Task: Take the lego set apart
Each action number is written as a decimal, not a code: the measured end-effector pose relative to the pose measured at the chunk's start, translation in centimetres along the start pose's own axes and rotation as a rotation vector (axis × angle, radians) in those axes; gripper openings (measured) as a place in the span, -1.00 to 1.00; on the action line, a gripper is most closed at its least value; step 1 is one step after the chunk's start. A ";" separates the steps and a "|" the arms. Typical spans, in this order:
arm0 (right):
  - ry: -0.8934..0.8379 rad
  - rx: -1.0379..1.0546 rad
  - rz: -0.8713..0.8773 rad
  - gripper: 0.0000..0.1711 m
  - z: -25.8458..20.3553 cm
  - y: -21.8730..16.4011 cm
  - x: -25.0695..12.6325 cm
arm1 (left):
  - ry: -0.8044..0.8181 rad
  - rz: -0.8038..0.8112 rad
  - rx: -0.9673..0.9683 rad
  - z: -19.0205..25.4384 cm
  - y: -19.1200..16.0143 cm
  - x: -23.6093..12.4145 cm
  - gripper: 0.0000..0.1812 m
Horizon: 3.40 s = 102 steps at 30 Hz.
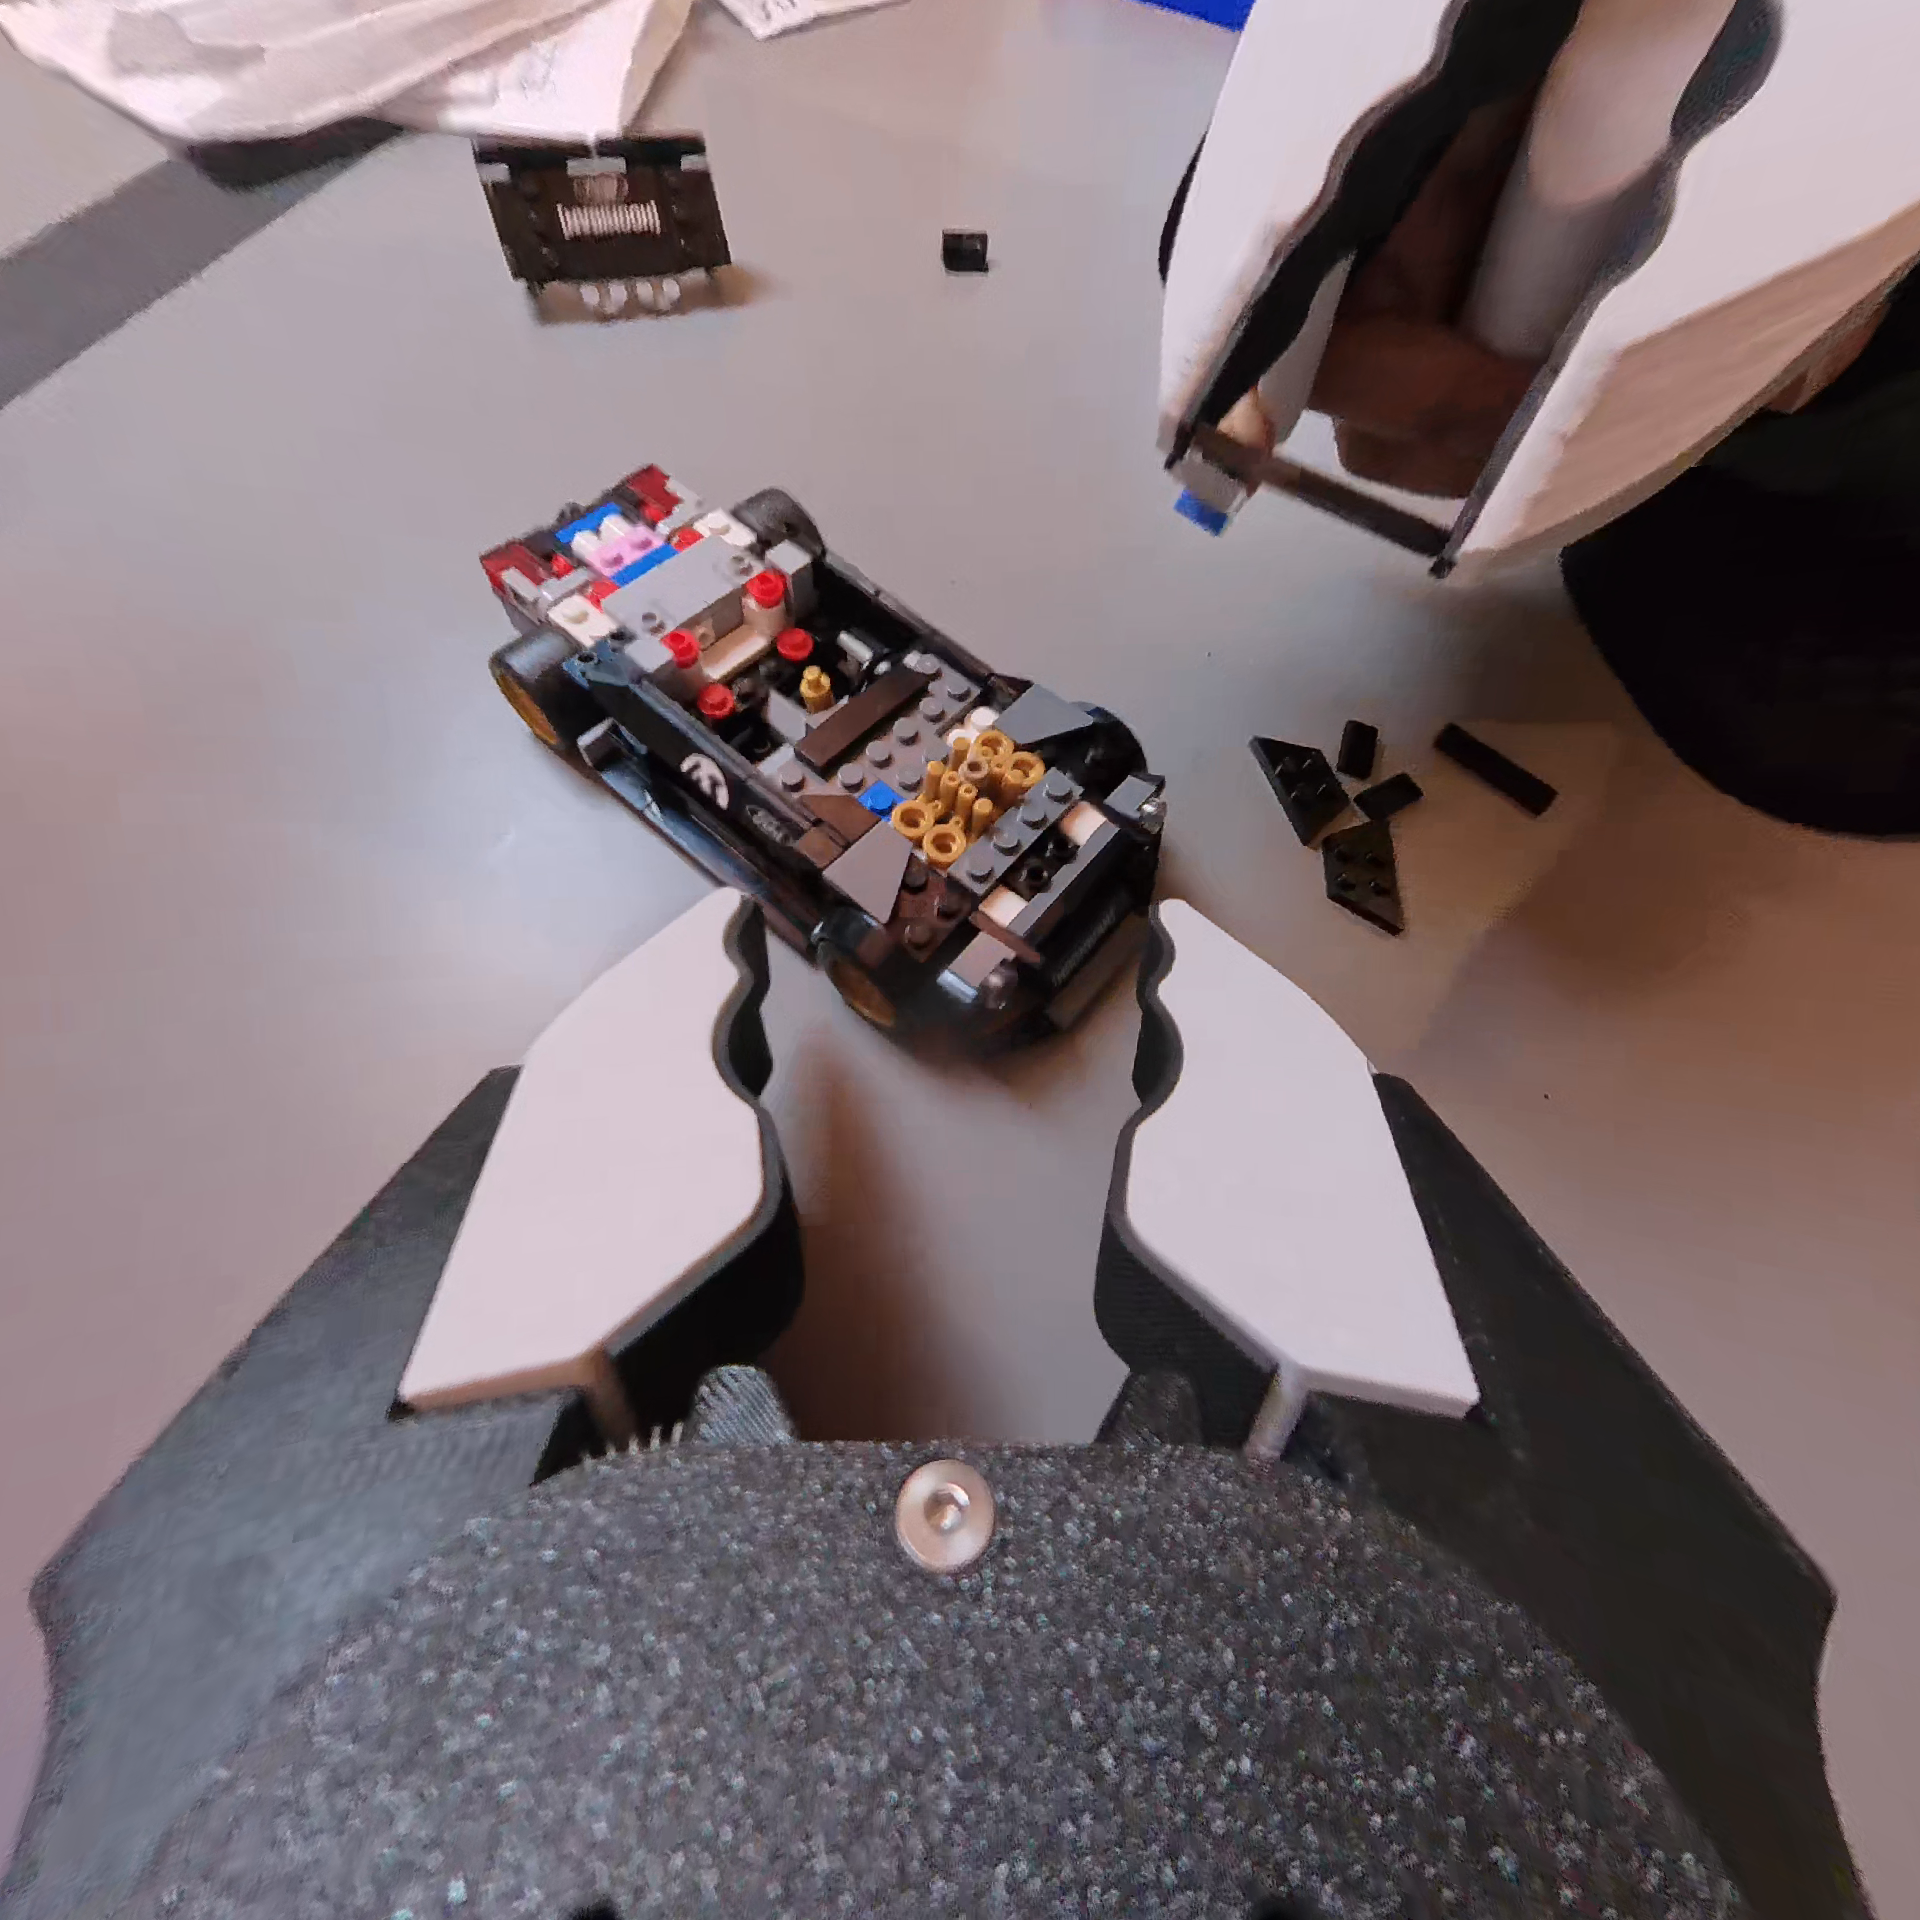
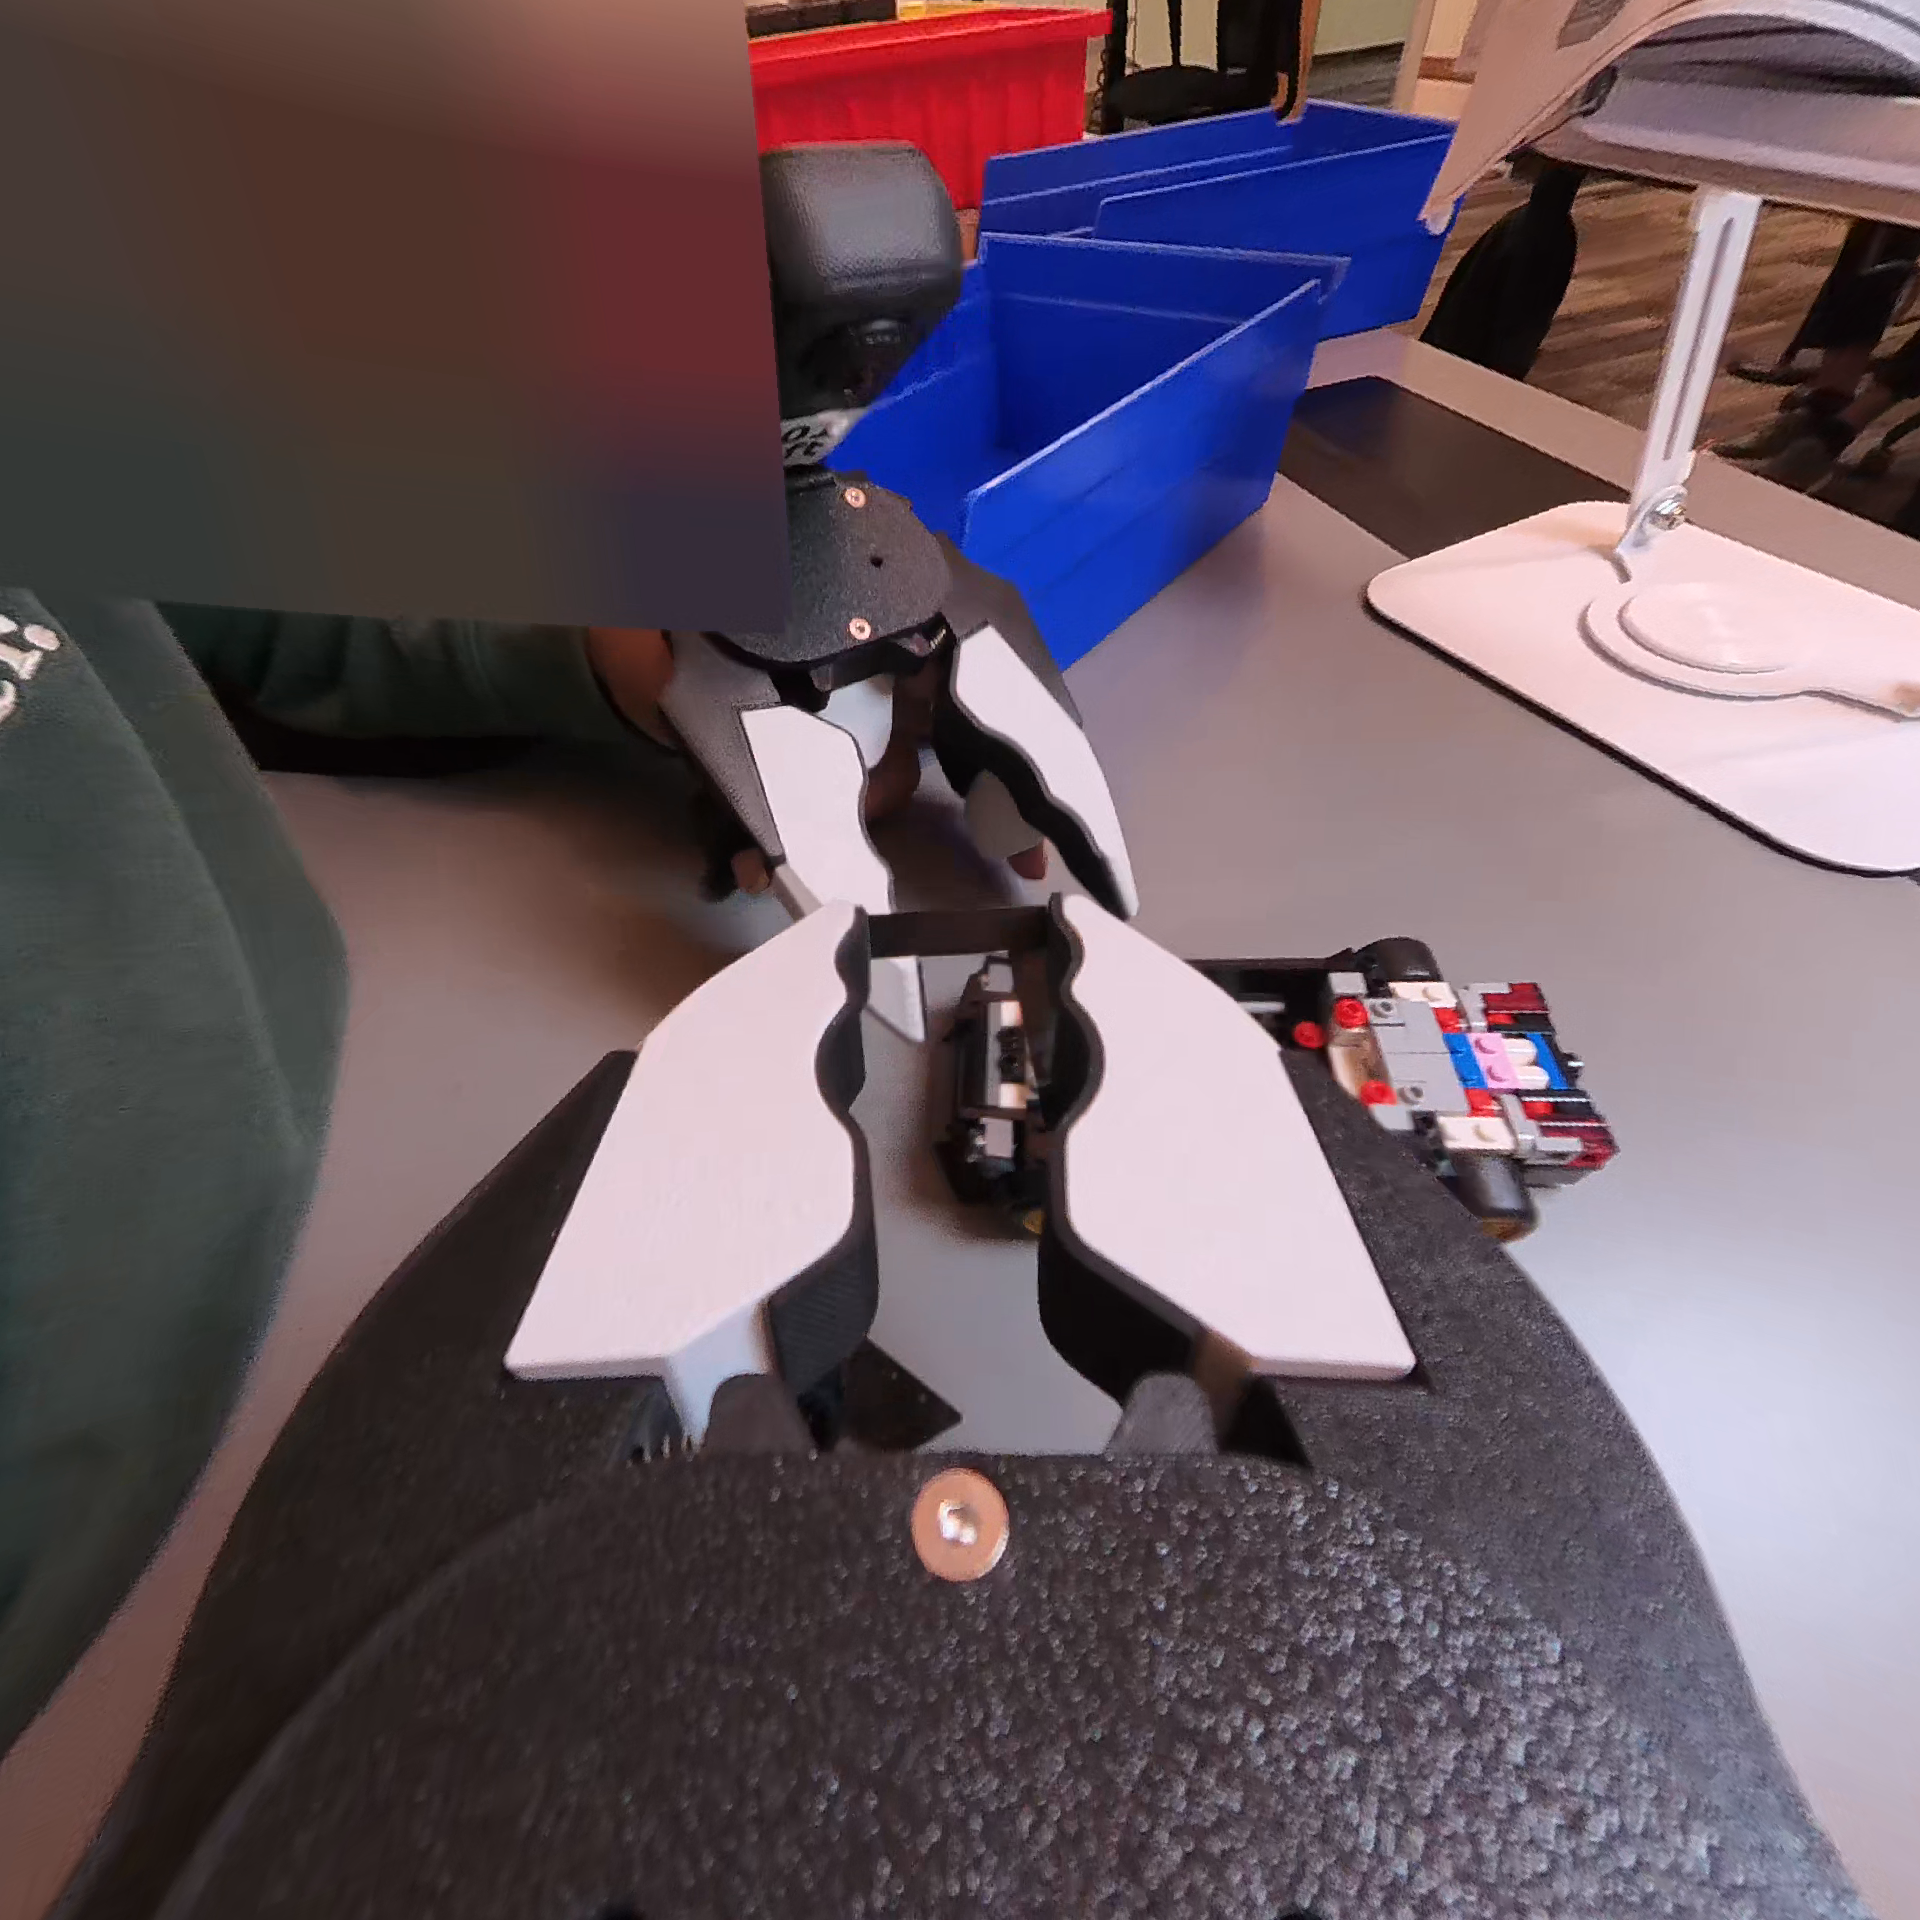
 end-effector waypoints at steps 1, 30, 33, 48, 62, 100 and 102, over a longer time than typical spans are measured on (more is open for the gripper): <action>0.014 0.016 0.012 -0.62 -0.4 0.0 -0.1 | 0.004 0.020 0.030 0.4 0.4 -0.2 -0.28; 0.379 0.412 0.353 -0.62 -3.8 1.6 -1.6 | -0.377 0.377 -0.114 7.0 5.3 -3.1 -0.91; 0.373 0.394 0.340 -0.62 -3.8 1.5 -1.7 | -0.403 0.379 -0.133 7.1 5.2 -3.0 -0.91; 0.303 0.300 0.302 -0.78 -3.2 1.2 -2.4 | -0.497 0.464 -0.237 5.9 5.8 -4.2 -0.91; 0.133 0.215 0.264 -0.70 -1.7 0.8 -2.9 | -0.421 0.469 -0.292 4.0 5.0 -3.6 -0.91; -0.019 -0.175 -0.127 -0.96 -3.7 -3.2 0.6 | -0.527 0.281 -0.260 4.3 2.6 -2.3 -0.94; -0.016 -0.171 -0.126 -0.96 -3.6 -3.1 0.5 | -0.533 0.275 -0.265 4.3 2.5 -2.3 -0.94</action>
Point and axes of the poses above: each gripper's, where its closed fingertips meet, x out along the fingers, y out of its top, z = x × y across the jaws, the point moved 4 cm from there along -x, back along the fingers, and after that the axes turned 2 degrees about z, right-handed, at the moved point
